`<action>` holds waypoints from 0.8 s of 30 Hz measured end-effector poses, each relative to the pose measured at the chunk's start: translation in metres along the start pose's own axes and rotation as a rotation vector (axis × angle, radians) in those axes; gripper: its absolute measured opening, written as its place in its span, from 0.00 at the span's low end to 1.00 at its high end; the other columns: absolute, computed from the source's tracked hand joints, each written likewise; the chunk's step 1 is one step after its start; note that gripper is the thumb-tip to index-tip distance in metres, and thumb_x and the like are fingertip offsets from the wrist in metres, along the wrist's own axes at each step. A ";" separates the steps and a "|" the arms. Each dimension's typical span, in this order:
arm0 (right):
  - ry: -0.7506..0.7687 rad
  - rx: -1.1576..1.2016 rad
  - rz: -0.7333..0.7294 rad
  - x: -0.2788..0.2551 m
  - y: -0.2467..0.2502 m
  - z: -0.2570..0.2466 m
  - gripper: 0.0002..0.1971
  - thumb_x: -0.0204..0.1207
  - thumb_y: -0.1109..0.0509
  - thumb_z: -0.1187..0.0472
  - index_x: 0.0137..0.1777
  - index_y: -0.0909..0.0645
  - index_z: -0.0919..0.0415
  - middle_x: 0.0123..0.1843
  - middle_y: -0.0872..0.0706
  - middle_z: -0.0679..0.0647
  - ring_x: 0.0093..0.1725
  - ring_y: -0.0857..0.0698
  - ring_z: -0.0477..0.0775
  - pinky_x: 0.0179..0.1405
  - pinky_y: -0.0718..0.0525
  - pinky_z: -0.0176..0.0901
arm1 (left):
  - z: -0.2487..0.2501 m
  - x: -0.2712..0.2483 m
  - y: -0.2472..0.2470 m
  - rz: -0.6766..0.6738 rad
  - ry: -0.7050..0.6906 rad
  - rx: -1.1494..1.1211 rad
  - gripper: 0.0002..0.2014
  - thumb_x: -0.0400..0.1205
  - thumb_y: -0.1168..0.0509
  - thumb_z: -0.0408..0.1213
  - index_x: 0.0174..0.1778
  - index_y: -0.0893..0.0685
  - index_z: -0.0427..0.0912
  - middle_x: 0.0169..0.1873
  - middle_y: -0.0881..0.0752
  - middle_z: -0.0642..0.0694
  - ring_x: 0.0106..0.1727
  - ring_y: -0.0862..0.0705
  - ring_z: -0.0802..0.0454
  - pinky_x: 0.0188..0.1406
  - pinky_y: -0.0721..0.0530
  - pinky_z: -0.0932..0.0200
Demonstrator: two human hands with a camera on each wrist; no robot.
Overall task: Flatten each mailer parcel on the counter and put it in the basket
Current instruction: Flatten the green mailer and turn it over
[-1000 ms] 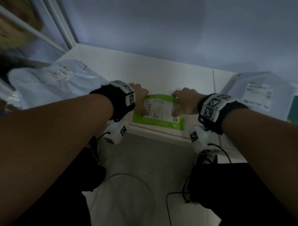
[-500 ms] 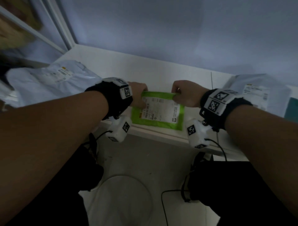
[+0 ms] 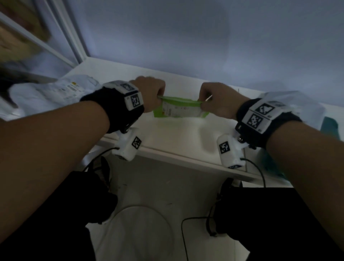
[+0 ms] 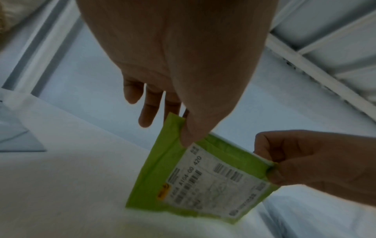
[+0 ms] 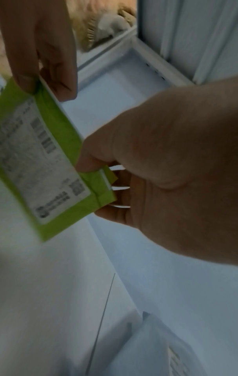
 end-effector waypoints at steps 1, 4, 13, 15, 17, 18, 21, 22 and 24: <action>0.011 -0.025 -0.055 -0.002 -0.008 -0.001 0.06 0.72 0.27 0.63 0.43 0.23 0.57 0.50 0.17 0.52 0.49 0.18 0.56 0.42 0.25 0.43 | 0.001 -0.004 -0.007 -0.026 -0.009 0.019 0.05 0.79 0.35 0.41 0.47 0.23 0.47 0.52 0.17 0.41 0.51 0.20 0.39 0.47 0.22 0.50; 0.009 -0.037 -0.135 -0.009 -0.017 -0.001 0.07 0.70 0.26 0.61 0.42 0.22 0.55 0.53 0.15 0.52 0.51 0.16 0.57 0.47 0.19 0.46 | 0.004 -0.011 -0.018 -0.066 -0.035 0.040 0.07 0.77 0.34 0.42 0.46 0.25 0.47 0.50 0.17 0.43 0.49 0.20 0.40 0.47 0.22 0.50; -0.054 0.046 -0.234 -0.013 -0.036 0.005 0.20 0.79 0.38 0.34 0.52 0.21 0.51 0.53 0.16 0.46 0.52 0.17 0.51 0.54 0.21 0.48 | 0.014 -0.038 -0.062 -0.320 -0.153 0.231 0.18 0.71 0.27 0.52 0.47 0.25 0.50 0.50 0.20 0.49 0.47 0.21 0.45 0.49 0.21 0.53; -0.054 -0.015 -0.209 -0.010 -0.038 0.005 0.15 0.81 0.37 0.40 0.51 0.22 0.52 0.52 0.17 0.47 0.53 0.18 0.53 0.52 0.25 0.45 | 0.015 -0.038 -0.064 -0.335 -0.153 0.244 0.24 0.68 0.26 0.60 0.49 0.26 0.51 0.48 0.21 0.51 0.48 0.20 0.45 0.50 0.21 0.52; -0.048 -0.077 -0.192 -0.010 -0.042 0.004 0.10 0.82 0.35 0.47 0.52 0.22 0.53 0.51 0.19 0.48 0.55 0.19 0.54 0.51 0.29 0.42 | 0.016 -0.036 -0.060 -0.300 -0.139 0.224 0.25 0.70 0.30 0.65 0.51 0.26 0.52 0.50 0.20 0.51 0.50 0.20 0.45 0.53 0.22 0.50; -0.055 -0.092 -0.186 -0.010 -0.045 0.004 0.09 0.82 0.35 0.49 0.53 0.22 0.54 0.52 0.19 0.49 0.57 0.19 0.56 0.51 0.29 0.41 | 0.015 -0.033 -0.057 -0.260 -0.129 0.221 0.23 0.73 0.34 0.64 0.53 0.26 0.52 0.53 0.20 0.50 0.52 0.21 0.44 0.55 0.23 0.49; -0.103 -0.101 -0.168 -0.013 -0.065 0.003 0.14 0.83 0.37 0.53 0.64 0.24 0.57 0.63 0.19 0.55 0.63 0.20 0.60 0.56 0.25 0.45 | 0.018 -0.022 -0.056 -0.130 -0.075 0.165 0.17 0.82 0.41 0.52 0.64 0.26 0.50 0.64 0.22 0.44 0.62 0.23 0.42 0.62 0.28 0.48; -0.134 -0.089 -0.161 -0.014 -0.075 0.003 0.17 0.84 0.38 0.53 0.69 0.26 0.57 0.68 0.21 0.58 0.66 0.21 0.61 0.61 0.23 0.48 | 0.019 -0.020 -0.064 -0.130 -0.056 0.129 0.19 0.83 0.42 0.48 0.69 0.28 0.49 0.68 0.24 0.43 0.66 0.25 0.41 0.66 0.28 0.47; -0.158 -0.046 -0.122 -0.019 -0.096 0.001 0.20 0.86 0.42 0.53 0.75 0.28 0.57 0.73 0.25 0.59 0.71 0.24 0.62 0.71 0.26 0.53 | 0.027 -0.018 -0.090 -0.178 -0.079 0.066 0.24 0.84 0.43 0.46 0.78 0.33 0.47 0.76 0.30 0.43 0.75 0.31 0.41 0.74 0.33 0.46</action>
Point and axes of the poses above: each hand's wrist, its own x-axis towards the middle knuckle, its own y-axis out of the back of the hand, z = x × y, the point moved 9 cm from there along x, towards the middle knuckle
